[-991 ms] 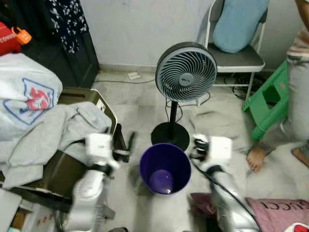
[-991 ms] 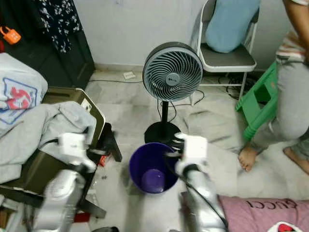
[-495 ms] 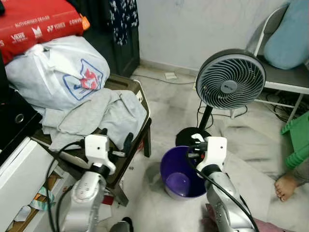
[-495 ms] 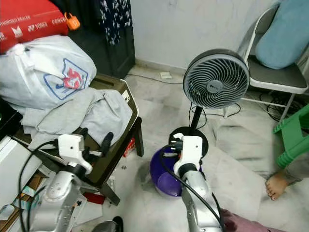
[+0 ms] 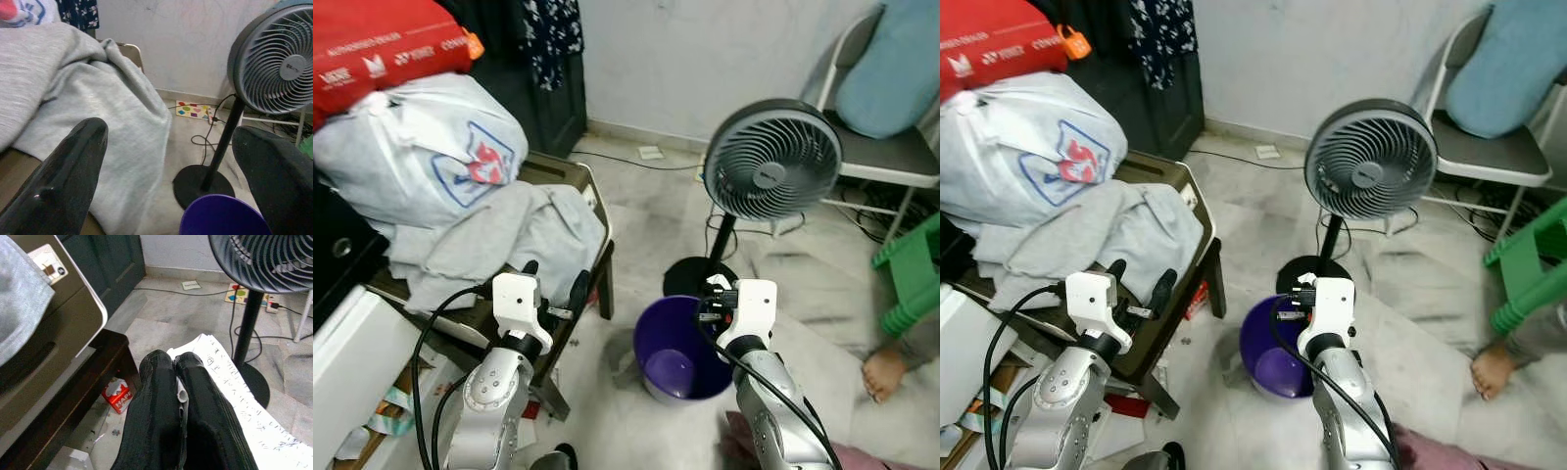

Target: Clean up the room

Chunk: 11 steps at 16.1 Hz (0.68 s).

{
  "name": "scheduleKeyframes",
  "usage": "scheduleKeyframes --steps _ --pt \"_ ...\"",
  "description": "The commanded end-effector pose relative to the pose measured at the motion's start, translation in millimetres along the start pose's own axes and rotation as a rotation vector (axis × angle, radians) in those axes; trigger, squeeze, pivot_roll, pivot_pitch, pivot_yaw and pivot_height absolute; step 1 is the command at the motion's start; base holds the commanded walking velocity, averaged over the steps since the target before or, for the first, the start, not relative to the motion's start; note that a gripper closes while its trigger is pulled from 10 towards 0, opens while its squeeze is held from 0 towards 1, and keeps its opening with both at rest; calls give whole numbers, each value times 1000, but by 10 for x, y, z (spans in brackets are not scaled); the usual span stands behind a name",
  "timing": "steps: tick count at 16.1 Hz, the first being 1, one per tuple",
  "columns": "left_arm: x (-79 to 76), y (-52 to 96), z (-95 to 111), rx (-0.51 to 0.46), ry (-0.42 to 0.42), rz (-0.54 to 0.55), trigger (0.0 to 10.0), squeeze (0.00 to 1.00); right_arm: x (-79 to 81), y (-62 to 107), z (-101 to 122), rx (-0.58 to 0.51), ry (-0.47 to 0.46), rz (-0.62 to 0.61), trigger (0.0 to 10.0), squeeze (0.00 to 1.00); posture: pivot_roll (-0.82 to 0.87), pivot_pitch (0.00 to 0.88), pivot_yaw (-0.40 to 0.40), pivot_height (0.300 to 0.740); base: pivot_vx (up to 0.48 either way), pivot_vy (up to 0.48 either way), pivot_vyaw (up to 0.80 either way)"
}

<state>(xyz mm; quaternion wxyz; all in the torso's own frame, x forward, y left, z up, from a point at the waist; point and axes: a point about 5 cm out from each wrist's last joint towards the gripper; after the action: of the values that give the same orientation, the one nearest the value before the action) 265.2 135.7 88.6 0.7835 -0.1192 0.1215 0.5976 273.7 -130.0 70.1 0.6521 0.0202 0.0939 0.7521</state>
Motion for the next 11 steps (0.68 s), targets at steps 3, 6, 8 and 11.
scheduleKeyframes --steps 3,6,8,11 --pt "12 -7 -2 4 -12 -3 10000 0 -6 -16 9 -2 -12 -3 10000 0 8 129 -9 740 281 0 0" --pt "15 -21 1 3 -15 -4 10000 0 -7 -31 11 -1 -13 -4 10000 0 7 126 -9 740 284 0 0" --pt "16 -32 1 4 -19 -7 10000 0 -7 -42 16 -2 -13 -5 10000 0 6 125 -8 740 276 0 0" --pt "11 -41 -1 6 -22 -15 10000 0 -12 -54 24 -8 -24 -11 10000 0 5 122 -7 740 332 81 0"
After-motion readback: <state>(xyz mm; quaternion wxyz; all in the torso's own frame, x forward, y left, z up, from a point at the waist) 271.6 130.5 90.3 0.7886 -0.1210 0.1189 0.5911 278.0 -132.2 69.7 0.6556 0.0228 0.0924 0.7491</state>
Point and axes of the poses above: a point about 5 cm out from each wrist's last joint towards the gripper, its own y axis pointing back from the gripper into the wrist, its own z axis along the axis of the wrist's last joint, x = y × z, and after that the axes turned 14 degrees about y, right-handed
